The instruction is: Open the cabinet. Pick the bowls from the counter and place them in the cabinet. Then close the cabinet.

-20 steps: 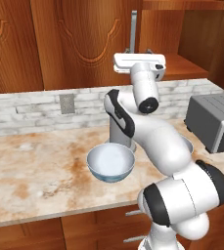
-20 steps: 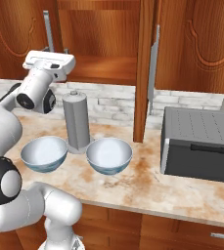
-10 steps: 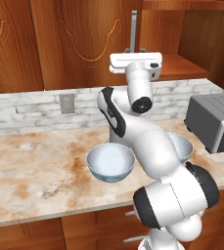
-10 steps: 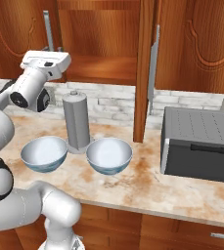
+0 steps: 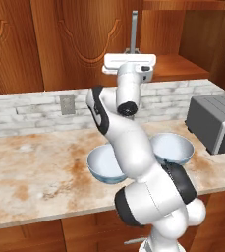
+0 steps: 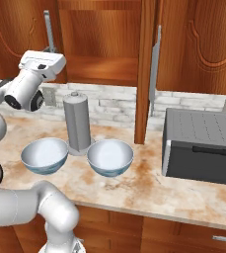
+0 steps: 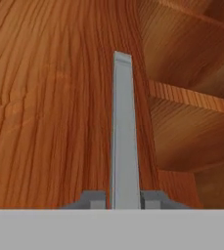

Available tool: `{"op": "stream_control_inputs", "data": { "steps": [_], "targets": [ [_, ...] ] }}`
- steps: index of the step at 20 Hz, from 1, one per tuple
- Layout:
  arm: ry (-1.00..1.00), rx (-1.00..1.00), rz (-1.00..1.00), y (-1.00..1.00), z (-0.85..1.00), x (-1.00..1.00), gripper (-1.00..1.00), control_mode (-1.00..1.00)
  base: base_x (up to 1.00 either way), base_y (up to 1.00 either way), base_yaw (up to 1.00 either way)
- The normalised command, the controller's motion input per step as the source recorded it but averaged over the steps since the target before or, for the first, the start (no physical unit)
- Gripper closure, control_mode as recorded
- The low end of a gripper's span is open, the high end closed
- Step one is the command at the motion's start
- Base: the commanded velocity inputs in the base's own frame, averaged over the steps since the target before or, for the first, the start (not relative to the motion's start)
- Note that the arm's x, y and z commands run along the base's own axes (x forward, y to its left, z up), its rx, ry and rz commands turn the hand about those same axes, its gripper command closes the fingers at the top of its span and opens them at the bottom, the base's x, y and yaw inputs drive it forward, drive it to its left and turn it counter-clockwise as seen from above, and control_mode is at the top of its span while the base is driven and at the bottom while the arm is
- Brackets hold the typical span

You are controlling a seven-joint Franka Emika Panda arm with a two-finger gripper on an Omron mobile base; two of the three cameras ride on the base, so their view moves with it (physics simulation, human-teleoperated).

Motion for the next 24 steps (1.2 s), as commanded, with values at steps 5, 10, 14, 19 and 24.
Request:
{"op": "stream_control_inputs", "data": {
  "steps": [5,10,14,19,24],
  "targets": [
    [0.28,0.11,0.24,-1.0,0.0,0.86,1.0,-1.0,0.0,0.0,0.0],
    [0.31,0.11,0.28,-0.93,0.02,0.85,1.0,-1.0,0.0,0.0,0.0],
    [0.42,0.04,0.34,-0.59,0.07,1.0,1.0,-1.0,0.0,0.0,0.0],
    [0.51,-0.04,0.29,-0.23,0.01,1.0,1.0,-1.0,0.0,0.0,0.0],
    [0.36,-0.26,0.09,0.86,0.06,0.27,1.0,-1.0,0.0,0.0,0.0]
  ]
}}
